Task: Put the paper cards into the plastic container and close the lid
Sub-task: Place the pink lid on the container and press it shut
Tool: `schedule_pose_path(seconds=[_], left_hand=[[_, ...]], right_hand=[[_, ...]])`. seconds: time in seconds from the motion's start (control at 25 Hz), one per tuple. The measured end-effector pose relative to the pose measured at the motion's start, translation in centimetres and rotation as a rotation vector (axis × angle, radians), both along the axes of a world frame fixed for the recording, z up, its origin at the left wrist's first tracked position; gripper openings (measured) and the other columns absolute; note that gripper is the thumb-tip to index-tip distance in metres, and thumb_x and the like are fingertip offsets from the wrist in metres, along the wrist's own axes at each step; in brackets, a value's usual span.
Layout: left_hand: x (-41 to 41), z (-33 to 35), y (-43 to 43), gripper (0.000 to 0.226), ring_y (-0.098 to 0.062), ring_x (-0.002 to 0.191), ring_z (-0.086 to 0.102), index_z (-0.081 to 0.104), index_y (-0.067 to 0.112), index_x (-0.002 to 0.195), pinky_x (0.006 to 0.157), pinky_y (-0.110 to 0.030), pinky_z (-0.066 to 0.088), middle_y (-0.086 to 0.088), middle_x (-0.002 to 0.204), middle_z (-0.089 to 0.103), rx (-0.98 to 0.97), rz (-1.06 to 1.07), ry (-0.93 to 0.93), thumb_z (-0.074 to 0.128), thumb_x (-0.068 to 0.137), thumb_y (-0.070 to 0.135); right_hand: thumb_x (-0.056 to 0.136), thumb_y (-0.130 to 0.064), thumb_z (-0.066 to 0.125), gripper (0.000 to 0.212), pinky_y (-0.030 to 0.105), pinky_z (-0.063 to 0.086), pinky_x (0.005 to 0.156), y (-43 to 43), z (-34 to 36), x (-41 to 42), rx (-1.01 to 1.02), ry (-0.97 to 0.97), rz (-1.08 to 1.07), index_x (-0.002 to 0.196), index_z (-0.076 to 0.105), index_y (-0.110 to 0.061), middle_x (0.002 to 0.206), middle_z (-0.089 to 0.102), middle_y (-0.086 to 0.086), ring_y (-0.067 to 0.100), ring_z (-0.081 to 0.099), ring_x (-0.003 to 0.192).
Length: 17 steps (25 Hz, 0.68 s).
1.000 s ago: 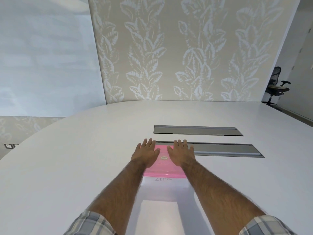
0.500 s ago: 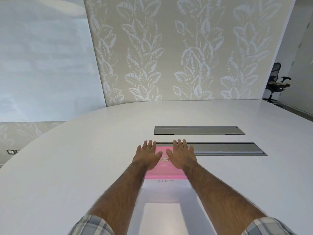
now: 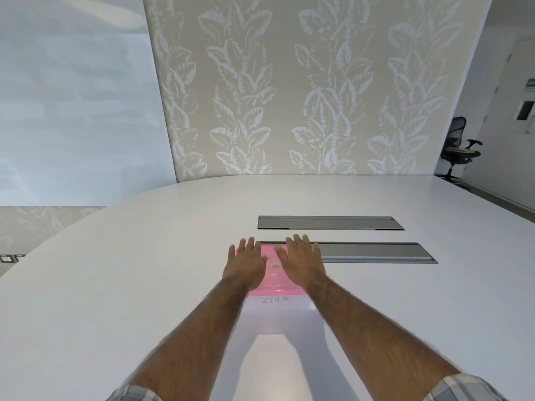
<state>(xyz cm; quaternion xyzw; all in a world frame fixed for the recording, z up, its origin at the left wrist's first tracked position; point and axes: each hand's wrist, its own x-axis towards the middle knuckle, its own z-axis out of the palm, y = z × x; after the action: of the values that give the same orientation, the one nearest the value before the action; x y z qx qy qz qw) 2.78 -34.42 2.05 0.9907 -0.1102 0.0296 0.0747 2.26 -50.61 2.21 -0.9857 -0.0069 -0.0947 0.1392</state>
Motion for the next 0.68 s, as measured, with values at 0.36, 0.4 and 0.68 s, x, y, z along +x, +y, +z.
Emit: schedule_pose_path(seconds=[0.36,0.4,0.68], left_hand=[[-1.6,-1.5,-0.5,0.072,-0.023,0.155,-0.009,-0.001,0.016,0.161,0.124,-0.05,-0.003,-0.002,0.169,-0.008,-0.035,0.072,0.102,0.004,0.102,0.058],[-1.6,-1.4,-0.5,0.073,-0.024,0.155,-0.009,-0.001,0.016,0.161,0.124,-0.05,-0.003,-0.002,0.169,-0.008,-0.026,0.073,0.109,0.004,0.102,0.059],[-0.7,0.1,-0.3,0.077,-0.028,0.149,0.02,0.026,0.019,0.157,0.119,-0.045,0.019,-0.009,0.164,0.022,-0.017,0.098,0.032,0.02,0.098,0.067]], right_hand=[[0.09,-0.078,0.007,0.092,0.054,0.005,0.123,-1.1,-1.6,-1.8,-0.057,0.153,0.01,0.16,0.011,-0.017,0.168,0.003,0.007,0.026,0.003,0.155],[0.091,-0.077,0.008,0.092,0.053,0.005,0.123,-1.1,-1.6,-1.8,-0.064,0.162,0.011,0.16,0.011,-0.016,0.168,0.002,0.007,0.026,0.003,0.155],[0.098,-0.064,0.019,0.075,0.058,0.016,0.117,-1.3,-0.2,-0.8,-0.095,0.095,-0.018,0.144,0.044,-0.011,0.154,0.039,0.008,0.026,0.032,0.143]])
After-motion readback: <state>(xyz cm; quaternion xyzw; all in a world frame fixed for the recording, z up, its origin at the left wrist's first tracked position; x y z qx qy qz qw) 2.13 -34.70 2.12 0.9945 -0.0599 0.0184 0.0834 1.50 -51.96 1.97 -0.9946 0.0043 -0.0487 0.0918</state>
